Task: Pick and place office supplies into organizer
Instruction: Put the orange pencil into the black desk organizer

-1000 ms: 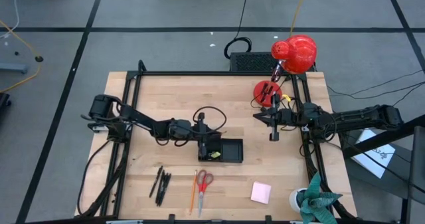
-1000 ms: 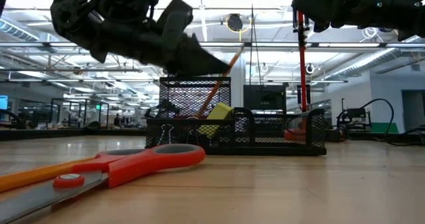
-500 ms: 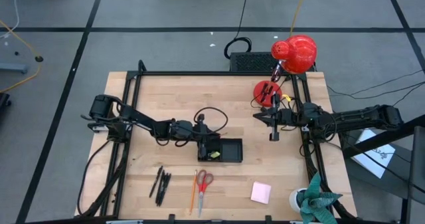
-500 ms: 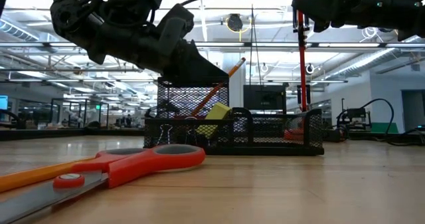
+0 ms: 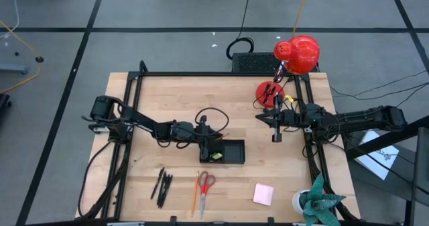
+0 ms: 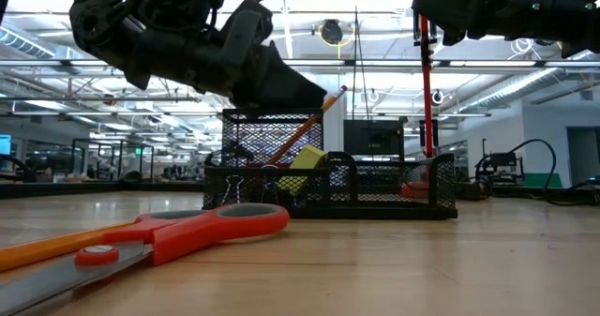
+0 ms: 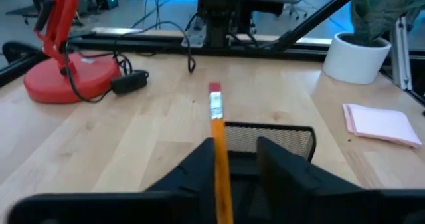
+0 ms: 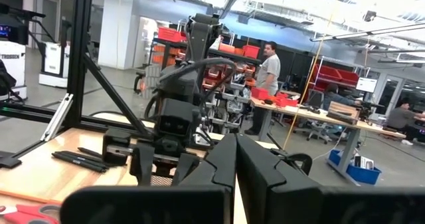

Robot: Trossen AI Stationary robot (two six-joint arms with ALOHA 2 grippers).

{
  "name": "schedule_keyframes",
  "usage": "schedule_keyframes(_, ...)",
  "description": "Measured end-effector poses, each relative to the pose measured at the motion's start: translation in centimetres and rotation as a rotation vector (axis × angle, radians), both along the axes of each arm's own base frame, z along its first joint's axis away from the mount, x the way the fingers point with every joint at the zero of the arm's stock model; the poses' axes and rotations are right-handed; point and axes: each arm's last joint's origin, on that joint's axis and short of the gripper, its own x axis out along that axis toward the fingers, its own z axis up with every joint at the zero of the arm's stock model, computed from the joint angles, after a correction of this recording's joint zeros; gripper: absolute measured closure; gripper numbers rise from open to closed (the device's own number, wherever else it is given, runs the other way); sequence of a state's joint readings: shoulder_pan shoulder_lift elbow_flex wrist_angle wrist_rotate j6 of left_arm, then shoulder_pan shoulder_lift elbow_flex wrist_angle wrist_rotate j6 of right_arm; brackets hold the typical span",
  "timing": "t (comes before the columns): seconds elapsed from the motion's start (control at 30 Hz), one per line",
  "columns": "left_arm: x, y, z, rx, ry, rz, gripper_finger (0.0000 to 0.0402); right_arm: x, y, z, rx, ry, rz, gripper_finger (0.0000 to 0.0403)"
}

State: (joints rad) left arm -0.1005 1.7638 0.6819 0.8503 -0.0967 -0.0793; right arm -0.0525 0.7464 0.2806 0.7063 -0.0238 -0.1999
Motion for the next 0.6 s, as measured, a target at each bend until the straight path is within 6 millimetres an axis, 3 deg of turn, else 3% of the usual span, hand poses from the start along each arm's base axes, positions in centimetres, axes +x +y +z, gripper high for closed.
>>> schedule_keyframes(0.23, 0.0, -0.2, 1.0, 0.050, -0.058, -0.019, 0.0208, 0.0, 0.0, 0.0, -0.005, 0.000, -0.001, 0.0399)
schedule_keyframes(0.4, -0.8, -2.0, 5.4, 0.077, -0.144, -0.003, 0.0198, 0.0, 0.0, 0.0, 0.000, 0.000, 0.000, 0.0399)
schedule_keyframes(0.6, -2.2, -6.9, 8.2, 0.193, 0.165, 0.140, 0.0221, 0.0, 0.0, 0.0, -0.003, 0.003, -0.001, 0.0399)
